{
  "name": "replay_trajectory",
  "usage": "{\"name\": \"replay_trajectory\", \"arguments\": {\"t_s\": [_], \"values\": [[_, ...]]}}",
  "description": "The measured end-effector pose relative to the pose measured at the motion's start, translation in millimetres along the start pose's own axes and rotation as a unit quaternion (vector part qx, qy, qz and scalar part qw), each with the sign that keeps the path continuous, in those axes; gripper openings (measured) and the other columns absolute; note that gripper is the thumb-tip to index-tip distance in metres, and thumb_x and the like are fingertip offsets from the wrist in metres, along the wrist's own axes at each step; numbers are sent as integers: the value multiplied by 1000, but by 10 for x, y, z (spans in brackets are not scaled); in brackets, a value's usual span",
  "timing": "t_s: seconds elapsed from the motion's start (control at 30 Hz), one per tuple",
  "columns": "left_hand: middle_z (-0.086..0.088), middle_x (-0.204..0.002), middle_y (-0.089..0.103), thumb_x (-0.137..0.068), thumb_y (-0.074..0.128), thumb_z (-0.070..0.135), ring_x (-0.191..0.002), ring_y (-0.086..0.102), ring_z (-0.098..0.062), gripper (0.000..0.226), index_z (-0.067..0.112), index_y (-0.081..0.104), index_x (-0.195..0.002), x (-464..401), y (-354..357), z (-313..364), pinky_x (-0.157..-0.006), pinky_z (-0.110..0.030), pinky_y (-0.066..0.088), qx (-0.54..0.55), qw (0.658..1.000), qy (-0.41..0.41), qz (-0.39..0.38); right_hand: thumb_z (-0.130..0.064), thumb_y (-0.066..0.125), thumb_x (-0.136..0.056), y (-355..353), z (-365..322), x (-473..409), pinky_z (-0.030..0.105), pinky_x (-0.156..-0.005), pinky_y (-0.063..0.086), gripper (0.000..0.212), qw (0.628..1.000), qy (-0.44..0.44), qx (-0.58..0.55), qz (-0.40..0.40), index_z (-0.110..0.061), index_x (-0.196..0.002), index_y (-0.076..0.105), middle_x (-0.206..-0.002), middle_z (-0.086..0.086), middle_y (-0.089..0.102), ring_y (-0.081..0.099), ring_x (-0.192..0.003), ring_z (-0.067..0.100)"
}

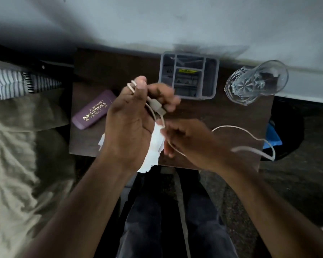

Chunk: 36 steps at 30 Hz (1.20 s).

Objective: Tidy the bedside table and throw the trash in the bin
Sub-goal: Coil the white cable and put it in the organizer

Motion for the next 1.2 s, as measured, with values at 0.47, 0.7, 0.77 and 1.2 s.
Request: {"name": "replay_trajectory", "arguments": {"t_s": [0.47,0.7,0.77,1.2], "values": [[0,-61,52,-103,39,40,-50,42,-13,46,24,69,-71,109,-121,-43,-52,-19,42,-237,960,-121,-82,-32,89,-74,-643,-405,22,16,-56,46,21,978,-162,-4,131,-23,-89,77,-72,-4,73,58,-58,4],[8,-56,44,-110,30,30,-51,48,-10,41,16,65,-92,72,33,128,-59,-19,46,93,978,-143,-124,-30,54,-104,-254,-85,-159,40,-64,58,27,982,-62,-76,163,-22,-91,76,-71,8,73,68,-62,27],[5,-64,53,-110,29,24,-63,59,-13,30,10,56,-110,46,31,156,-70,-23,52,132,979,-114,-109,-34,45,-108,-69,-35,-109,28,-65,53,42,997,-18,-9,81,-17,-77,68,-68,6,73,67,-60,19],[11,-59,50,-106,40,36,-53,43,-3,35,21,60,-81,148,-192,-68,-56,-17,38,-360,925,-69,-100,-29,86,-78,-514,-441,196,13,-53,46,11,985,-121,74,96,-22,-80,77,-65,-6,71,65,-57,8]]}}
Point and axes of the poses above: each hand's wrist, its own x-axis away from the middle knuckle, its own y-axis out of the palm, z = x × y, the point moved 1 cm from there along -x, towards the middle knuckle
